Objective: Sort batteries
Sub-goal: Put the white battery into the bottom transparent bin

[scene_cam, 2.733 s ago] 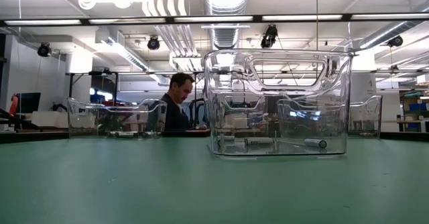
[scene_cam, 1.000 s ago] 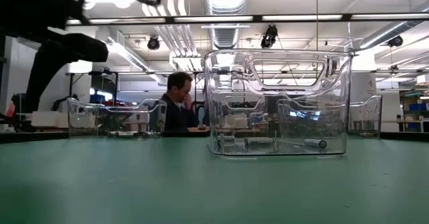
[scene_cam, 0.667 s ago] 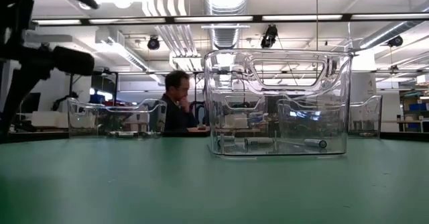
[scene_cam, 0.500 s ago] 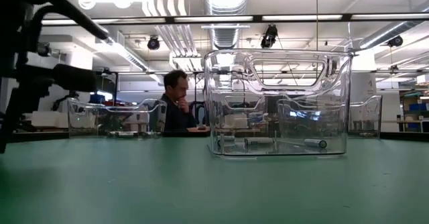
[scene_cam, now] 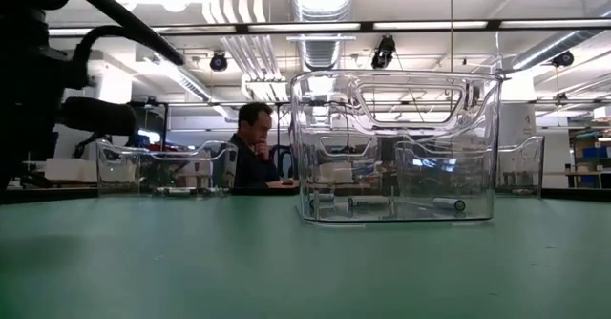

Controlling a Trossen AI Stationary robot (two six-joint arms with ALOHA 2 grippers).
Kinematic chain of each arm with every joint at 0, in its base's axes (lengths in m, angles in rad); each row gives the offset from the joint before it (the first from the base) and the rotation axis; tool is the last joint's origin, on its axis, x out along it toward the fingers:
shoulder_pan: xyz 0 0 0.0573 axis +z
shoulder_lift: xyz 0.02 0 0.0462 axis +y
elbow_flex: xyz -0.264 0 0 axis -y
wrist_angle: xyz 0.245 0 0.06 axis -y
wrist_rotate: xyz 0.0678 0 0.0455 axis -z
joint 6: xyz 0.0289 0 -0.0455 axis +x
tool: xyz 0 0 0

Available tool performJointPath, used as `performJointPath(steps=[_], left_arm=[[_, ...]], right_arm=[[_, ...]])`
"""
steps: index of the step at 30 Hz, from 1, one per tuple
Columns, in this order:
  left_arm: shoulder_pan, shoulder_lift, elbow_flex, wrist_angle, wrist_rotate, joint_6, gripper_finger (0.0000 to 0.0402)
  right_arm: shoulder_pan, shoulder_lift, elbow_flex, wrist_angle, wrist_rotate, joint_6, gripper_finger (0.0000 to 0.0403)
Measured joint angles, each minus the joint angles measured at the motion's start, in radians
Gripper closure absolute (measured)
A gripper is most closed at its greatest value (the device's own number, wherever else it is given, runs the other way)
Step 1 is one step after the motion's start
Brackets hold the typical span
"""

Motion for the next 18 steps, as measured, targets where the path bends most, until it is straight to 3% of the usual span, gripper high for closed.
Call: performJointPath(steps=[6, 12, 15, 18], left_arm=[[0.054, -0.143, 0.087, 0.033, -0.098, -0.228, 0.039], [0.213, -0.245, 0.239, 0.119, -0.084, -0.392, 0.039], [0.314, -0.249, 0.329, 0.253, -0.093, -0.406, 0.0391], [0.396, -0.184, 0.42, 0.318, -0.077, -0.37, 0.0391]], right_arm=[[0.046, -0.019, 0.002, -0.093, -0.007, 0.059, 0.0122], [0.043, -0.015, 0.0, -0.199, 0.04, 0.09, 0.0136], [0.044, -0.009, -0.006, -0.202, 0.123, 0.096, 0.0145], [0.043, -0.009, -0.008, -0.203, 0.109, 0.076, 0.0153]])
